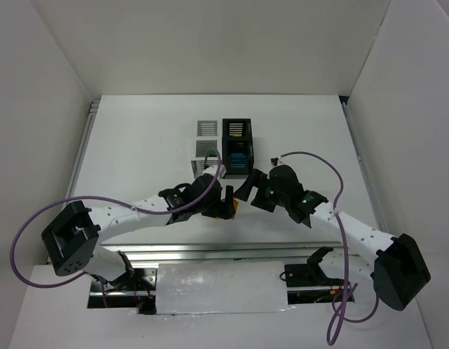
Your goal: Sort the legos into containers by color
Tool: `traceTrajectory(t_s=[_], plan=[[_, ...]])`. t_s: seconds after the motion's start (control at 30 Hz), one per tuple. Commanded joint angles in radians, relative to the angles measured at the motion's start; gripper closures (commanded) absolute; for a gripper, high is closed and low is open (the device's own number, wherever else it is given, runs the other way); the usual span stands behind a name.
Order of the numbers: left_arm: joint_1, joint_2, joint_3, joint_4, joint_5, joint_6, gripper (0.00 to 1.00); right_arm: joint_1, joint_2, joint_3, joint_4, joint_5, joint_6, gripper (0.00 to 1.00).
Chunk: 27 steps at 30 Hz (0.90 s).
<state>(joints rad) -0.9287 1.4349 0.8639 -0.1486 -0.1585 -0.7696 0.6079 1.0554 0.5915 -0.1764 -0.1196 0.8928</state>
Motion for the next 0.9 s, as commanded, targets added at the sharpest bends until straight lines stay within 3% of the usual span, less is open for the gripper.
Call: traceTrajectory(t_s=[0.0,0.2,0.33,0.5,0.7,0.73,0.87], plan=[[-0.012,-0.033,0.004,0.089,0.051,0.053,1.0,0.022,0.049,0.051,0.095,-0.061,0.061,0.06],[-0.018,-0.021,0.017,0.106,0.065,0.069,1.0,0.095,0.146,0.103,0.072,-0.049,0.075,0.1],[-0.018,-0.018,0.023,0.103,0.053,0.072,1.0,0.118,0.163,0.1,0.077,-0.048,0.074,0.21],[-0.019,-0.021,0.02,0.122,0.063,0.092,1.0,0.121,0.172,0.074,0.11,-0.058,0.092,0.22],[-0.019,-0.066,-0.026,0.188,0.076,0.095,1.0,0.121,0.195,0.048,0.215,-0.13,0.124,0.43],[-0.019,-0.073,-0.031,0.195,0.08,0.098,1.0,0.121,0.196,0.044,0.227,-0.14,0.126,0.52],[-0.018,-0.091,-0.028,0.189,0.091,0.113,1.0,0.121,0.201,0.036,0.264,-0.176,0.117,0.72]])
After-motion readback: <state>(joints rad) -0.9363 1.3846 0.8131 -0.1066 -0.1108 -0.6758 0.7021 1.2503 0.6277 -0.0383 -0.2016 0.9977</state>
